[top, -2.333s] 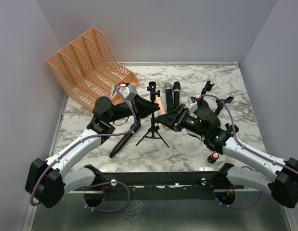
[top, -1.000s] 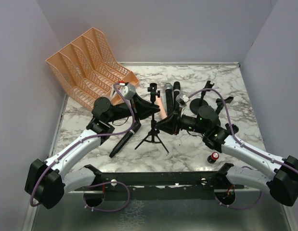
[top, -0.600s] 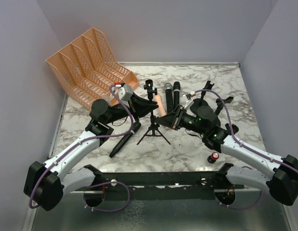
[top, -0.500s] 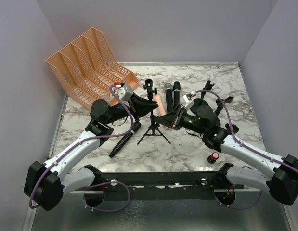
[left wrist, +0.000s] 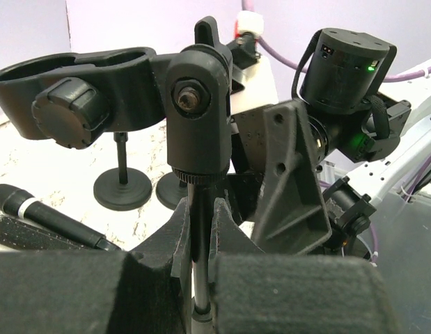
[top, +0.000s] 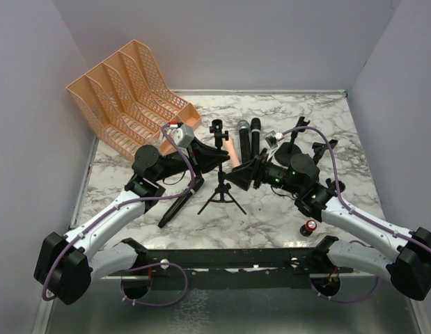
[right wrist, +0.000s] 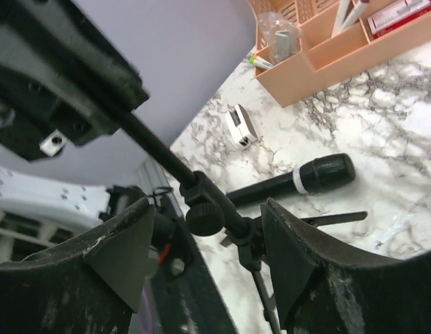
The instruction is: Attach the microphones to the stand
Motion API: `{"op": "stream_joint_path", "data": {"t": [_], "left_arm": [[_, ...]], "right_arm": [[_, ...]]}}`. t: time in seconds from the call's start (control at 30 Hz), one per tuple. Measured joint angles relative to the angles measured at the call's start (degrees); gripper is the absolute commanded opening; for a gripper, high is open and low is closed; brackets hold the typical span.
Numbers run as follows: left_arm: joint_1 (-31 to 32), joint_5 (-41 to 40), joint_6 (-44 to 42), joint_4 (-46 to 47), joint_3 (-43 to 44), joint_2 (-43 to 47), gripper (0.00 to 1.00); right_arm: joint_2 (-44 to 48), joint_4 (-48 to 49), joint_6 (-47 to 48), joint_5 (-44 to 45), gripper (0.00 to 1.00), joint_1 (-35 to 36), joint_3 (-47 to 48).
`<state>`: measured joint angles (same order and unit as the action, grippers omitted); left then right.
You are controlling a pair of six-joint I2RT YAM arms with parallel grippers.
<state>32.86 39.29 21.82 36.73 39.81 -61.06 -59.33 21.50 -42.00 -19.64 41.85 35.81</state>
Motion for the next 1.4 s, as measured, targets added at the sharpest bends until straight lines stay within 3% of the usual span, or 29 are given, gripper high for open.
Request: {"op": "stream_joint_path", "data": {"t": [0.27, 0.53, 0.87, 1.17, 1.4], "left_arm": [[0.0, 1.16, 0.98, 0.0, 0.0, 0.0, 0.0], [0.0, 2.78, 1.44, 0.0, 0.02, -0.13, 0.0], [0.0, 3.98, 1.77, 0.0, 0.02, -0.85, 0.0], [0.0, 4.2, 1.92, -0.2, 0.02, -0.85, 0.0], [-0.04, 2.36, 1.25, -0.61, 0.02, -0.33, 0.0]], "right_arm": [[1.6, -1.03, 20.79, -8.85, 0.53, 0.0, 0.31], [-0.35, -2.89, 28.09, -13.22, 0.5, 0.0, 2.84], [-2.23, -3.74, 28.48, -13.84, 0.38, 0.0, 2.84], [-2.71, -3.82, 25.73, -12.66, 0.01, 0.0, 2.84], [-2.45, -1.66, 10.51, -7.13, 0.01, 0.04, 1.38]]}}
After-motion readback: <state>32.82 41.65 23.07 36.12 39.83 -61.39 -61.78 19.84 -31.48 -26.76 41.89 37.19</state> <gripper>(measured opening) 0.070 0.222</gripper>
